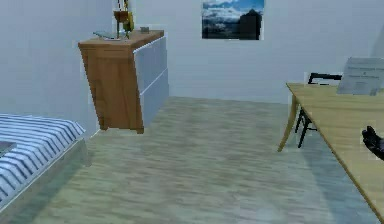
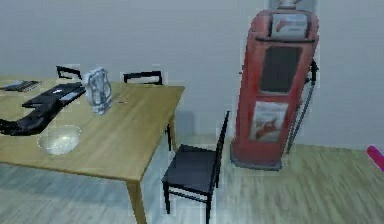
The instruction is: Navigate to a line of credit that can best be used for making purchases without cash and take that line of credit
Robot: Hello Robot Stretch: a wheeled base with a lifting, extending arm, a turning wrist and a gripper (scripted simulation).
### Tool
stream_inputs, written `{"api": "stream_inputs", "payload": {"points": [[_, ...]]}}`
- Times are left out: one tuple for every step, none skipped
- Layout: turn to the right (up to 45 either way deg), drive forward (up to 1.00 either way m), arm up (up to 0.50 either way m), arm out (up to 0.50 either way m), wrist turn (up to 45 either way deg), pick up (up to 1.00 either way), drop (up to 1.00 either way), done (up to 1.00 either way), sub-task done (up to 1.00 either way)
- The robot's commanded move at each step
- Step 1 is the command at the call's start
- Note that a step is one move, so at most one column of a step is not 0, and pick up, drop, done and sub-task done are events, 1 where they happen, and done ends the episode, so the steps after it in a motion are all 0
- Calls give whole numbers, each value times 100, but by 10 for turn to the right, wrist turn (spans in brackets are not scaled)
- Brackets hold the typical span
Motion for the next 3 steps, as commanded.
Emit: {"api": "stream_inputs", "payload": {"points": [[0,100,0,0,0,0,0,0,0],[0,70,0,0,0,0,0,0,0],[-450,0,0,0,0,0,0,0,0]]}}
